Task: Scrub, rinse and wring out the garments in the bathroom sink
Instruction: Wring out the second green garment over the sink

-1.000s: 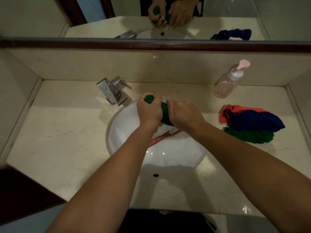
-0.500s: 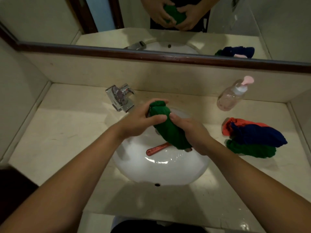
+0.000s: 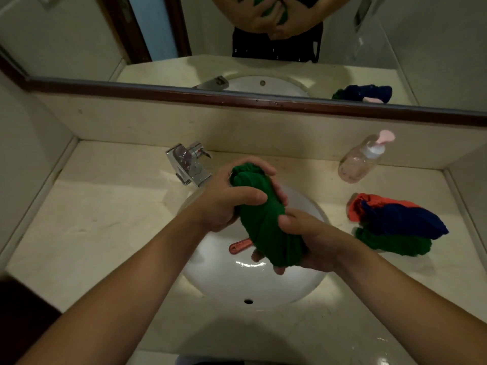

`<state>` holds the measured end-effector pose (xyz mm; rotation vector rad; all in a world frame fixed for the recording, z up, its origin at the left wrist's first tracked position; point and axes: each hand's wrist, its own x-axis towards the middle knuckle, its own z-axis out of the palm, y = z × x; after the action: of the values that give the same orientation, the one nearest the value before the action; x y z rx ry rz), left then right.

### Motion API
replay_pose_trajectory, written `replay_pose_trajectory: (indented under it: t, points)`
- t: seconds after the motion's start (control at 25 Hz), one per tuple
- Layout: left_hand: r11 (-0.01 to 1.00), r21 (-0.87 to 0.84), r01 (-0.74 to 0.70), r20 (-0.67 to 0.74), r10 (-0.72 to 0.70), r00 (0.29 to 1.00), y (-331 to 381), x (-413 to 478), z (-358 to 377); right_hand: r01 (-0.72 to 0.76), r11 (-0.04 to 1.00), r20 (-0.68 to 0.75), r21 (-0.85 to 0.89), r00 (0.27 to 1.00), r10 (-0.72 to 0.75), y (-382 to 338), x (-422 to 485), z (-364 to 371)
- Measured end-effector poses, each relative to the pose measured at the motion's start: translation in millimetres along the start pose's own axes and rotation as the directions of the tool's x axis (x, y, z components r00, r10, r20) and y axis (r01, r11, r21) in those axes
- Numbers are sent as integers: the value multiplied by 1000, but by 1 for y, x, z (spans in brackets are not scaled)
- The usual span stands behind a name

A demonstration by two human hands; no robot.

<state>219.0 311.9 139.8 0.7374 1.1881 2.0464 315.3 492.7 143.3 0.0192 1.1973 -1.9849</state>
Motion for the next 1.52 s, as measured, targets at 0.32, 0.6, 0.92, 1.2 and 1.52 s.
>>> replay_pose_trajectory:
  t: [0.32, 0.6, 0.92, 1.2, 1.52]
  points:
    - [987, 158, 39, -434, 34, 900, -18, 10, 10, -172, 898, -411, -406, 912, -11, -12, 7, 12]
    - [961, 255, 111, -754, 125, 645, -56, 12, 9, -289, 720, -635, -631, 725, -265, 9, 35, -2]
    - [942, 276, 190, -827, 132, 546, -61, 9, -4, -369, 465, -543, -805, 773, -327, 1, 46, -7]
    - [965, 127, 229, -748, -58, 661, -51, -14, -4, -203, 818, -476, -538, 874, -96, 16, 35, -7]
    - [990, 79, 119, -574, -52, 817, -19, -32, 7, 24, 989, -356, -147, 931, -75, 16, 18, 11]
